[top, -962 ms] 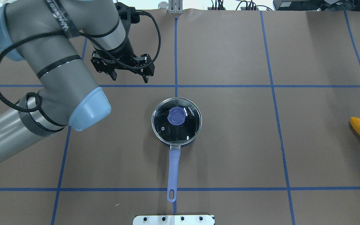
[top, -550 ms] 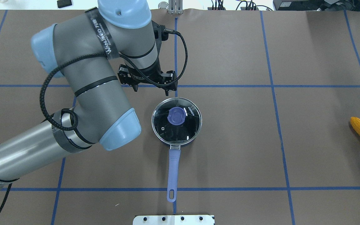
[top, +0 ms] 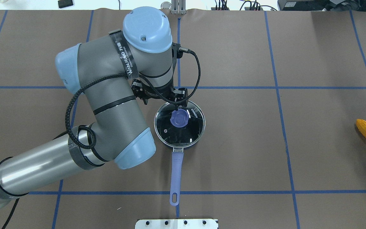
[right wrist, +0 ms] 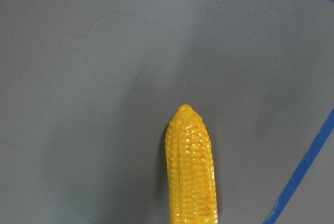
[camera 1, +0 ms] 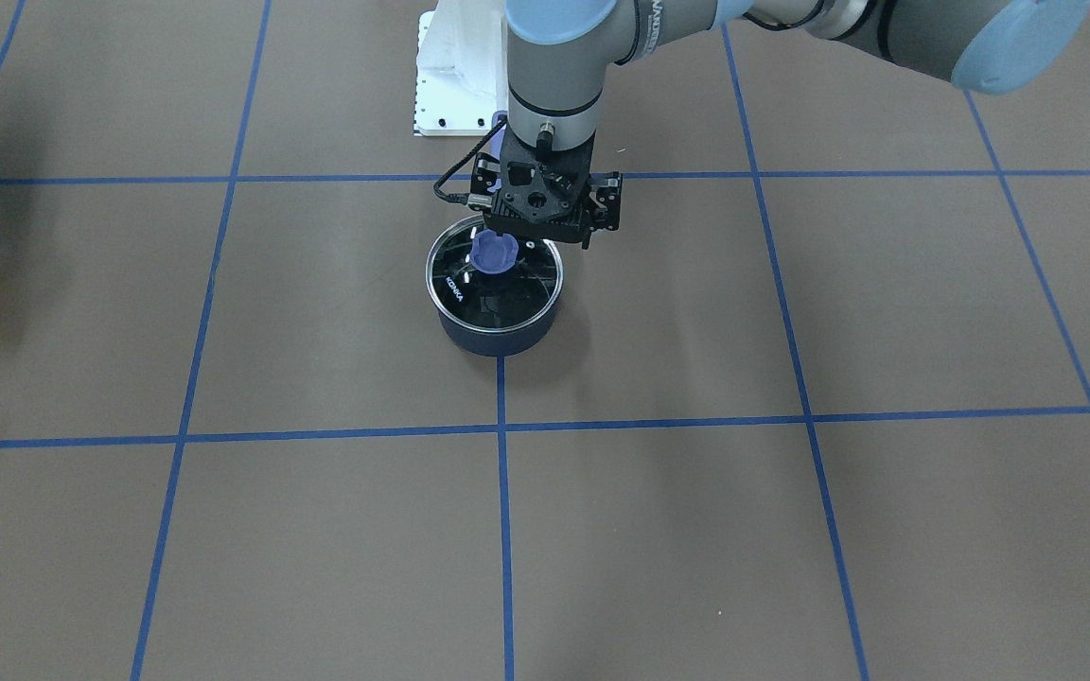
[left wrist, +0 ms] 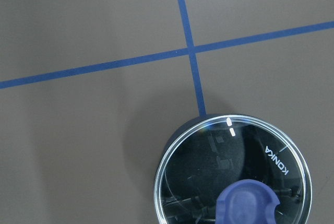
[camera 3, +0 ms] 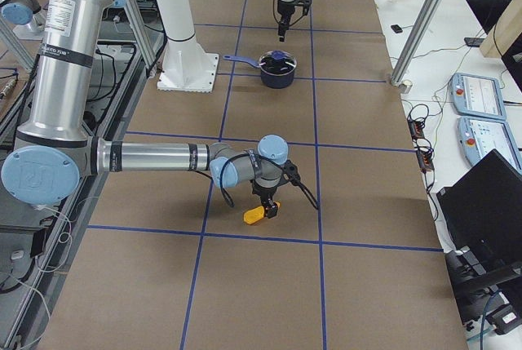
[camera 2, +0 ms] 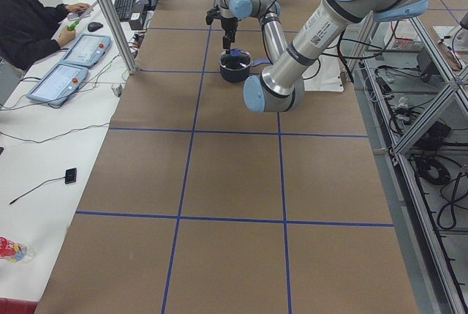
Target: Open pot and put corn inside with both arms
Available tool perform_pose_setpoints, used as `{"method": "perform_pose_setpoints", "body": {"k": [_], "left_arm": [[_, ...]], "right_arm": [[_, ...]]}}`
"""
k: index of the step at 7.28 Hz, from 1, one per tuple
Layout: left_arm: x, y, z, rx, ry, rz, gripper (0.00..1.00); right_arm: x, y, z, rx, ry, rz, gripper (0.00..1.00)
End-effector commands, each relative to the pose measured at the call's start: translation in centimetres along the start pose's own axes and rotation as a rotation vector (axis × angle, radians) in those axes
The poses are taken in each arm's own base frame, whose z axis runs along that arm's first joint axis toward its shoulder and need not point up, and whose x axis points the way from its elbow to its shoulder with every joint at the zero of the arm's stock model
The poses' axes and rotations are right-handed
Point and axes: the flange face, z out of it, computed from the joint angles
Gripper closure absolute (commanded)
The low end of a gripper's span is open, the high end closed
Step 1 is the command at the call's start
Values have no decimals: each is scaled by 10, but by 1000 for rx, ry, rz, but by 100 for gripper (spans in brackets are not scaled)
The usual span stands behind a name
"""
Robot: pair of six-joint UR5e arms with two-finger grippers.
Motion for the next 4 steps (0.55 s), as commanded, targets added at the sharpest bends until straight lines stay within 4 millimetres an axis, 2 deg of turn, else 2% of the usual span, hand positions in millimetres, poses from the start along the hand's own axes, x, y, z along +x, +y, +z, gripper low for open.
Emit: {"method": "perform_pose_setpoints", "body": {"k": [1, 2, 4], "left_arm": [[4, 3, 6, -10, -3, 8, 0], [4, 3, 7, -12, -4, 7, 0], [3, 1, 10, -17, -5, 4, 0]], "right_arm": [[3, 2, 11, -13, 4, -26, 10], [8, 4, 17, -6, 4, -31, 17], [12, 5, 23, -8, 1, -31, 17]]}}
